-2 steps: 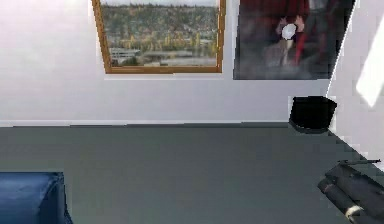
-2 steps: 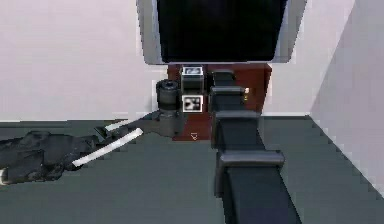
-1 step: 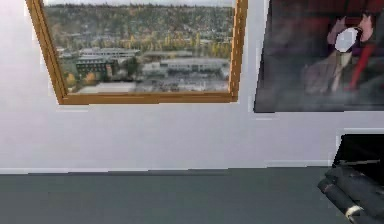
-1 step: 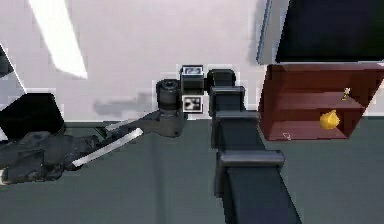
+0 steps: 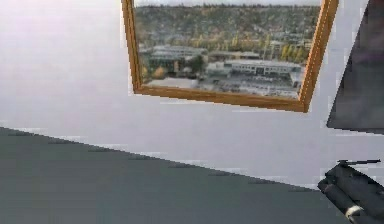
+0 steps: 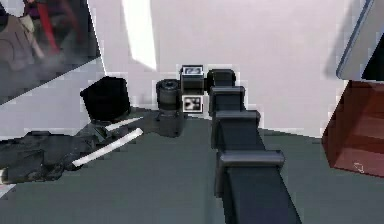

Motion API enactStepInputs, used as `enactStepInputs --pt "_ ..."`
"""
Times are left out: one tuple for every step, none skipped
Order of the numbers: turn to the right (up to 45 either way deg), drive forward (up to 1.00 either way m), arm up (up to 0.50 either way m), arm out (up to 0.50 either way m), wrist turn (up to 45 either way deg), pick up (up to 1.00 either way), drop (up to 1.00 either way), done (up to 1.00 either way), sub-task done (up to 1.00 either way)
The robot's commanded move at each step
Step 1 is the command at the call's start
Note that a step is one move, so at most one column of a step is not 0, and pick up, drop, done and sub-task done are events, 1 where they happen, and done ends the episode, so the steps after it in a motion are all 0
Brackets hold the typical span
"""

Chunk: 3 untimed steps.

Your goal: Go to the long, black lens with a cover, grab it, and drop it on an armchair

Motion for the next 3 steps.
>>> enactStepInputs --pt "0.0 0.15 0.0 0.0 0.0 0.0 0.0 0.0 0.0" --pt "-6.0 0.0 0.0 0.0 0.0 0.0 0.0 0.0 0.0" --pt "0.0 0.4 0.0 0.0 0.0 0.0 0.0 0.0 0.0"
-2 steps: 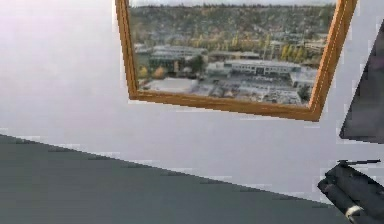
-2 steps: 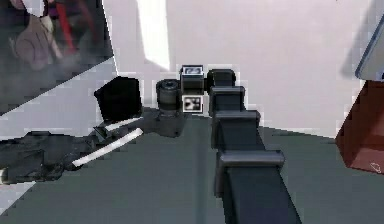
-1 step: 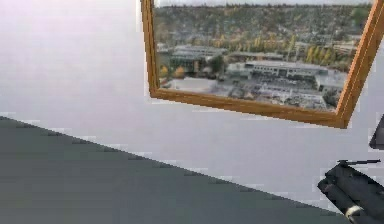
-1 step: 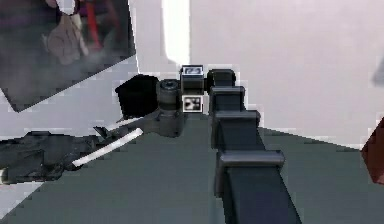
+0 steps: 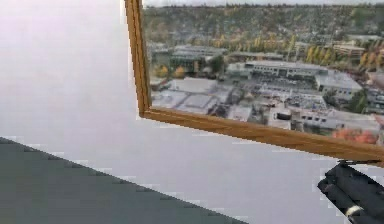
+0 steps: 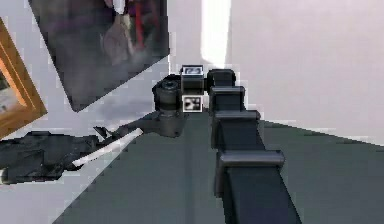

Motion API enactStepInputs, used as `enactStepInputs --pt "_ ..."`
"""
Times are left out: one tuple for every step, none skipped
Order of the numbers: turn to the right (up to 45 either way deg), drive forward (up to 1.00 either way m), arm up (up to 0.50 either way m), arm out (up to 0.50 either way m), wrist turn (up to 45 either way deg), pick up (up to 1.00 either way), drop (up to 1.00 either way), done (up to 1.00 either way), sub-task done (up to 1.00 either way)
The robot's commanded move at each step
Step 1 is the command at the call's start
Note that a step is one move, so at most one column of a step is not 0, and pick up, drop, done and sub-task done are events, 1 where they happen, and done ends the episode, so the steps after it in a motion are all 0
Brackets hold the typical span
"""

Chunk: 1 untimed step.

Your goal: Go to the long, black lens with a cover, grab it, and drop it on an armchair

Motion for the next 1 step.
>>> enactStepInputs --pt "-45.0 0.0 0.0 0.0 0.0 0.0 0.0 0.0 0.0"
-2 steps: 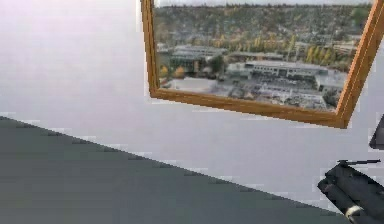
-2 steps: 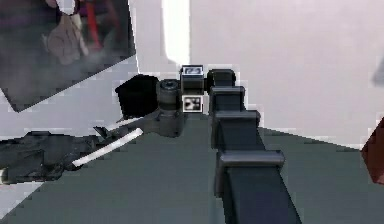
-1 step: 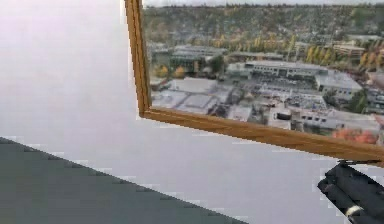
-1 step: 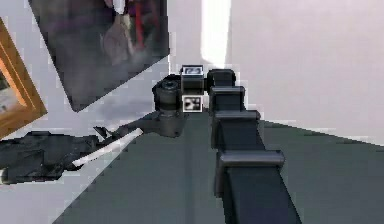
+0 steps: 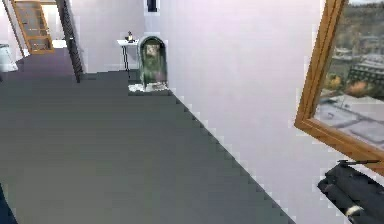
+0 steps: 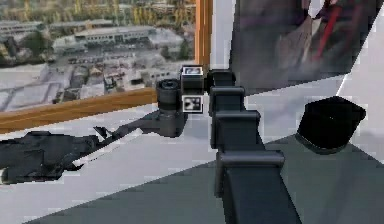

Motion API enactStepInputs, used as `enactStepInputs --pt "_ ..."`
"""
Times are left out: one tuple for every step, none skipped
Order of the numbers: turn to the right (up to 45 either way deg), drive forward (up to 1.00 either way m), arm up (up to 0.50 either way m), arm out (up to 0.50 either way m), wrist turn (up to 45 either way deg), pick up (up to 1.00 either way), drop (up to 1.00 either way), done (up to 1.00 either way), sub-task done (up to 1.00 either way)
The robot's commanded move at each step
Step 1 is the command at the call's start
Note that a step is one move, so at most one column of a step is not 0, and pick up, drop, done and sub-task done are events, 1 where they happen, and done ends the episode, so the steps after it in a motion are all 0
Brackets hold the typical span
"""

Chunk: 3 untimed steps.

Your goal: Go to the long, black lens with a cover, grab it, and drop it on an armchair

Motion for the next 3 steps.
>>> enactStepInputs --pt "-21.0 0.0 0.0 0.0 0.0 0.0 0.0 0.0 0.0" --pt "0.0 1.0 0.0 0.0 0.0 0.0 0.0 0.0 0.0" --pt "-6.0 0.0 0.0 0.0 0.0 0.0 0.0 0.0 0.0"
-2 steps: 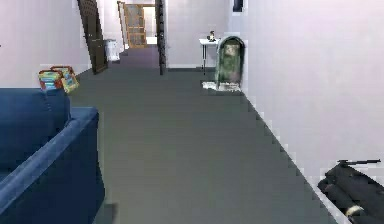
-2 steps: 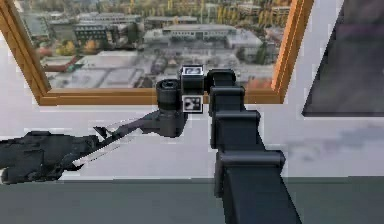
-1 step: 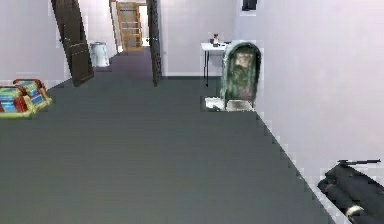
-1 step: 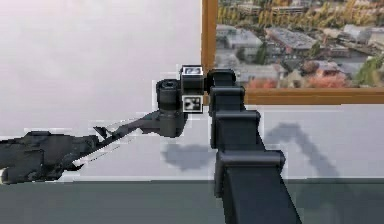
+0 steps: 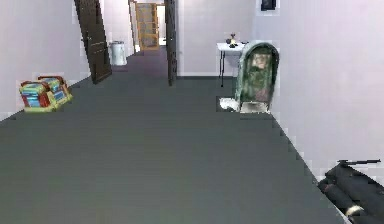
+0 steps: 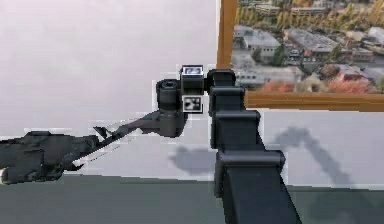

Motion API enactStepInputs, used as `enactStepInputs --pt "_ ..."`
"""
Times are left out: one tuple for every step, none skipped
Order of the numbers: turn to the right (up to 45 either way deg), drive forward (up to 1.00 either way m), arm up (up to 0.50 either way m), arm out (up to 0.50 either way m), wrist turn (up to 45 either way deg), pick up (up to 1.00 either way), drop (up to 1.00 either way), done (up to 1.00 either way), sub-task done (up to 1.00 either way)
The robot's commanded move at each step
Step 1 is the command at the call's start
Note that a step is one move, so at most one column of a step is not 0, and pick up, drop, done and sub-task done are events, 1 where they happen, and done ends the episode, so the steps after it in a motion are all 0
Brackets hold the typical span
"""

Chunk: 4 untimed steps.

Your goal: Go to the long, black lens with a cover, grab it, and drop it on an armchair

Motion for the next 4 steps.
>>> enactStepInputs --pt "-3.0 0.0 0.0 0.0 0.0 0.0 0.0 0.0 0.0" --pt "0.0 0.35 0.0 0.0 0.0 0.0 0.0 0.0 0.0" --pt "-12.0 0.0 0.0 0.0 0.0 0.0 0.0 0.0 0.0" --pt "-3.0 0.0 0.0 0.0 0.0 0.0 0.0 0.0 0.0"
